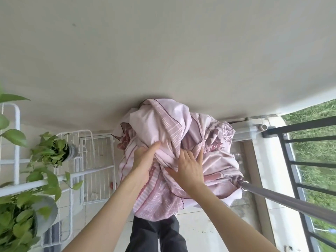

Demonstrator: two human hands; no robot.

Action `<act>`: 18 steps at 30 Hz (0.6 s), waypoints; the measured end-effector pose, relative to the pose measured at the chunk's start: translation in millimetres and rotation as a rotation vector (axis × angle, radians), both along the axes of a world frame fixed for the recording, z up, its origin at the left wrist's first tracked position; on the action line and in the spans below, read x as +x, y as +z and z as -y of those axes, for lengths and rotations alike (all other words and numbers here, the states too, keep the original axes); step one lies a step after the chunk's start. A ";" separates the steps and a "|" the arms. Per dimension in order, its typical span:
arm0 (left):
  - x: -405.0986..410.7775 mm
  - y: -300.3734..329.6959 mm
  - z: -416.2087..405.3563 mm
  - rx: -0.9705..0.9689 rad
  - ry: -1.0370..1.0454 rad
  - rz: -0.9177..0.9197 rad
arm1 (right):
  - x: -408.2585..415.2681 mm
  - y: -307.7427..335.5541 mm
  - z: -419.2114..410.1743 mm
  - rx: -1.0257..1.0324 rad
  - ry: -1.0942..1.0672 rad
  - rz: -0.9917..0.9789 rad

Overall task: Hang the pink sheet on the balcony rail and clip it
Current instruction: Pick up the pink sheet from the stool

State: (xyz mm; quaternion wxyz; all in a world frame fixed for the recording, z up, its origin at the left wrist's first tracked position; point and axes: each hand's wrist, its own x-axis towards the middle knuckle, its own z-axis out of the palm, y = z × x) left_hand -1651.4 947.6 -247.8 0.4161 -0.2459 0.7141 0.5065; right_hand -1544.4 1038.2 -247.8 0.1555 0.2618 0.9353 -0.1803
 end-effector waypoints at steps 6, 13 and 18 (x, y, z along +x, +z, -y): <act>1.1 54.4 12.2 0.152 -0.453 -0.270 | -0.9 49.5 -36.9 -0.183 -0.135 -0.055; -20.2 145.8 -14.0 -0.111 -1.297 -1.228 | -10.6 166.2 -81.2 -0.313 -0.126 -0.170; -28.8 197.9 -52.8 0.128 -1.422 -1.174 | -7.0 239.1 -92.0 -0.374 -0.069 -0.205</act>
